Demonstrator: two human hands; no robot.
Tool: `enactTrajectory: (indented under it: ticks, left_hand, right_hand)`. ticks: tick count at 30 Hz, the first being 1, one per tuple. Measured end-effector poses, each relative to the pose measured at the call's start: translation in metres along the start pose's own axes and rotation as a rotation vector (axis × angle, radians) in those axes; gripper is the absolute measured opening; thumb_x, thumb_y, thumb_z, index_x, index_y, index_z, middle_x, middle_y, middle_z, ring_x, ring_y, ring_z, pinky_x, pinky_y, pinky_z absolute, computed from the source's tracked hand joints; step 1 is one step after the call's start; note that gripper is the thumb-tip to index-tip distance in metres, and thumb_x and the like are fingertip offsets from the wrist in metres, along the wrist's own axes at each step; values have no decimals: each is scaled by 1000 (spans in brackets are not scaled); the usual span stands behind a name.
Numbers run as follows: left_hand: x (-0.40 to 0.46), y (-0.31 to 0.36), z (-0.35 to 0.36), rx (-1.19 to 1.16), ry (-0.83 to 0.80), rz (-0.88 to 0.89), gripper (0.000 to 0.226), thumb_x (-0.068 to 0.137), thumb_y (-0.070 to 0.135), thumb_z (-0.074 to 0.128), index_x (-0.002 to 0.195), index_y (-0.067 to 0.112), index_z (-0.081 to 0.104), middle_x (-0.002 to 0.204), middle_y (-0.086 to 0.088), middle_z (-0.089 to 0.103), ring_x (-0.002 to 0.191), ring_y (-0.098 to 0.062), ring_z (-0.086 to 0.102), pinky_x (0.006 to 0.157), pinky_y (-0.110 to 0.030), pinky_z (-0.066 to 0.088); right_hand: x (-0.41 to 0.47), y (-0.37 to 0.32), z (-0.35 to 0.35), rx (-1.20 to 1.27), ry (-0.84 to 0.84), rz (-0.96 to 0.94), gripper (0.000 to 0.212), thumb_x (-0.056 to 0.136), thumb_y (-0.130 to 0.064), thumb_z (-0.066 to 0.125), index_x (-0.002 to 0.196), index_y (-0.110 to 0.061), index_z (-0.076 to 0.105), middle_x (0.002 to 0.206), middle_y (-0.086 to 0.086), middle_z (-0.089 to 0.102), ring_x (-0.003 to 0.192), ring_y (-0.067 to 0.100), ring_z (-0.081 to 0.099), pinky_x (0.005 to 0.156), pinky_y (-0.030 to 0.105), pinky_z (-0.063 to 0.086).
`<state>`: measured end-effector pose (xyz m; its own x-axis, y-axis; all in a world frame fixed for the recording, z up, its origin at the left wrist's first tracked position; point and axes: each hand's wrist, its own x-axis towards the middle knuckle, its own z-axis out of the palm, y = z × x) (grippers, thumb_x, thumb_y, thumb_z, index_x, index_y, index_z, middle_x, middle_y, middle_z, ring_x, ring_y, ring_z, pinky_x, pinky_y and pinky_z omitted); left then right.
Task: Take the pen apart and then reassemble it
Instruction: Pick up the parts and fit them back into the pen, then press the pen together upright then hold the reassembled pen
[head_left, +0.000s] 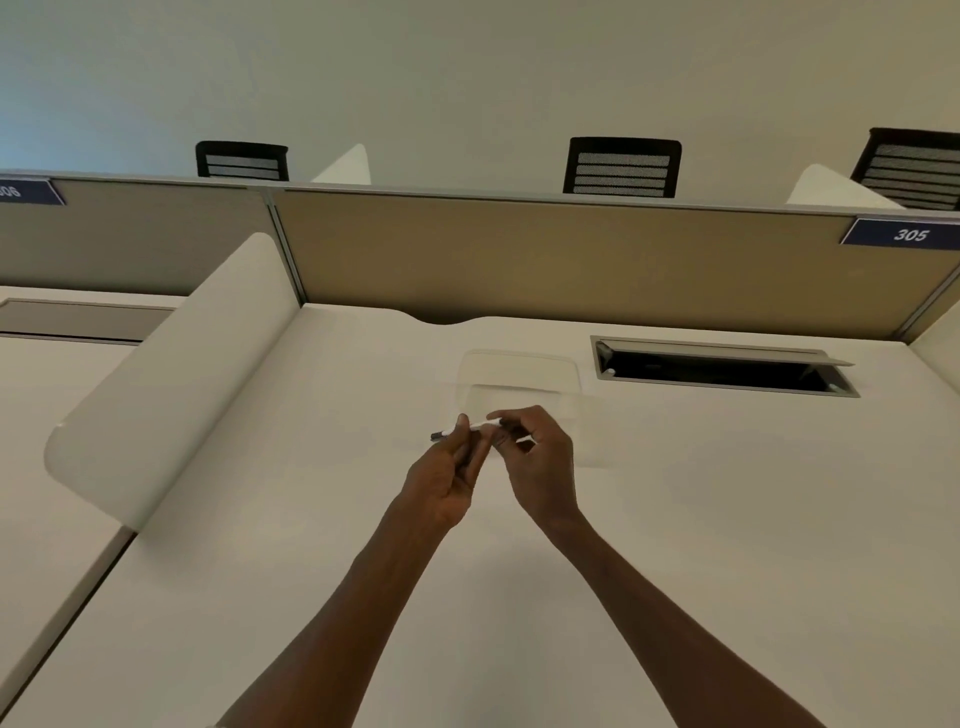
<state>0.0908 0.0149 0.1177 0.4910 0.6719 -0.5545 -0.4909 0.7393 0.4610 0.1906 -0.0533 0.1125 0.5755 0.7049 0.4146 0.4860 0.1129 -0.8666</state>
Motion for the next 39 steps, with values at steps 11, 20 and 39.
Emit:
enactTrajectory:
  ticks: [11, 20, 39]
  left_hand:
    - [33, -19, -57, 1467, 45, 635, 32, 92, 40, 64, 96, 10, 74, 87, 0, 75, 86, -23, 69, 88, -40, 54]
    - [73, -34, -122, 2023, -5, 689, 74, 101, 47, 33, 154, 7, 0, 163, -6, -11, 151, -21, -12, 122, -38, -2]
    - [86, -44, -147, 2181, 42, 662, 86, 94, 67, 17, 155, 9, -4, 163, -4, -12, 150, -17, -13, 123, -41, -2]
  right_hand:
    - [38, -13, -11, 46, 65, -15, 15, 101, -21, 49, 103, -12, 61, 86, -5, 72, 84, 2, 67, 72, 11, 49]
    - [41, -25, -16, 214, 6, 46, 21, 104, -17, 39, 106, -6, 58, 68, 10, 58, 63, 13, 55, 61, 19, 47]
    - [48, -35, -14, 311, 8, 250, 48, 100, -40, 40, 59, -17, 34, 53, -6, 31, 50, 9, 26, 46, 17, 26]
